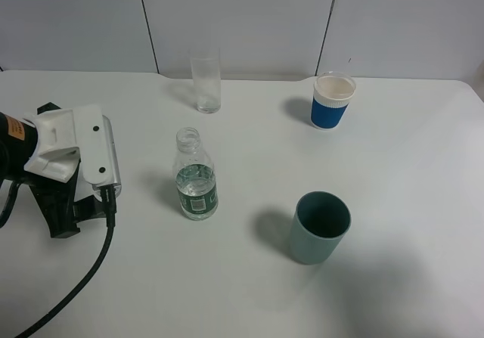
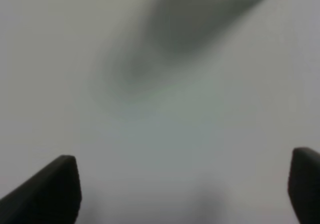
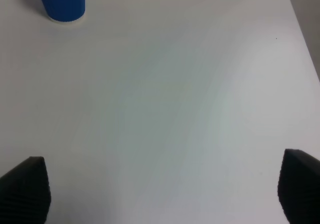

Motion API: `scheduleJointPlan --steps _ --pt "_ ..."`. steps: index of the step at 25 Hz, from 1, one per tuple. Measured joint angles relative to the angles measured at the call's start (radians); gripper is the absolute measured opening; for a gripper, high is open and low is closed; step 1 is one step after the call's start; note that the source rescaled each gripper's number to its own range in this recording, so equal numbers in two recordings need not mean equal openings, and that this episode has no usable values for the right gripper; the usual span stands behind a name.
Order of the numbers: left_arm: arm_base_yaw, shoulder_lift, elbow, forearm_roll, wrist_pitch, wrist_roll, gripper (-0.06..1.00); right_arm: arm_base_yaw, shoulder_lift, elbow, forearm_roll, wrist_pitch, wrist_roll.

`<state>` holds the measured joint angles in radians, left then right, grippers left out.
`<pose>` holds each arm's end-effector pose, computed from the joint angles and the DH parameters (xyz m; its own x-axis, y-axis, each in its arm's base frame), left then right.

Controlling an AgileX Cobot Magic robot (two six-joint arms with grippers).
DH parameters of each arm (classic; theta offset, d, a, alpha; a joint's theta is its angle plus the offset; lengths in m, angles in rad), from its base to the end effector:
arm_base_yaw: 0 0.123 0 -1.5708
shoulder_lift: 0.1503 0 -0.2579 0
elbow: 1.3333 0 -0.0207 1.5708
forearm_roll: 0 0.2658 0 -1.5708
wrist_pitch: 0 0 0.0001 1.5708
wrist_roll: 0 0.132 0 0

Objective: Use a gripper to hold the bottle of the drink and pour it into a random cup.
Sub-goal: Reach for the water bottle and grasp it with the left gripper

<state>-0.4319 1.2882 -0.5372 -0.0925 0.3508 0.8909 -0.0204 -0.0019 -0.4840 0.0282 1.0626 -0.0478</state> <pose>0.2324 -0.1117 0.1192 -0.2224 0.8951 -0.3865 0.8558 0.3691 0.3624 0.0735 0.0018 0.2605 -0.4696 -0.0245 -0.8825 -0.0174 0.9997 -0.0185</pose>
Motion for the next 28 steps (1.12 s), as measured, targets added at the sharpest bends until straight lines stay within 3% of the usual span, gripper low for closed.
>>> scheduleJointPlan --steps 10,13,22,28 --pt "-0.122 0.092 0.005 0.052 -0.175 -0.033 0.87 0.000 0.000 0.000 0.000 0.000 0.000" --pt "-0.152 0.102 0.032 0.110 -0.252 -0.130 0.87 0.000 0.000 0.000 0.000 0.000 0.000" --pt "-0.168 0.105 0.113 0.359 -0.485 -0.549 0.87 0.000 0.000 0.000 0.000 0.000 0.000" --pt "-0.168 0.109 0.125 0.445 -0.572 -0.703 0.87 0.000 0.000 0.000 0.000 0.000 0.000"
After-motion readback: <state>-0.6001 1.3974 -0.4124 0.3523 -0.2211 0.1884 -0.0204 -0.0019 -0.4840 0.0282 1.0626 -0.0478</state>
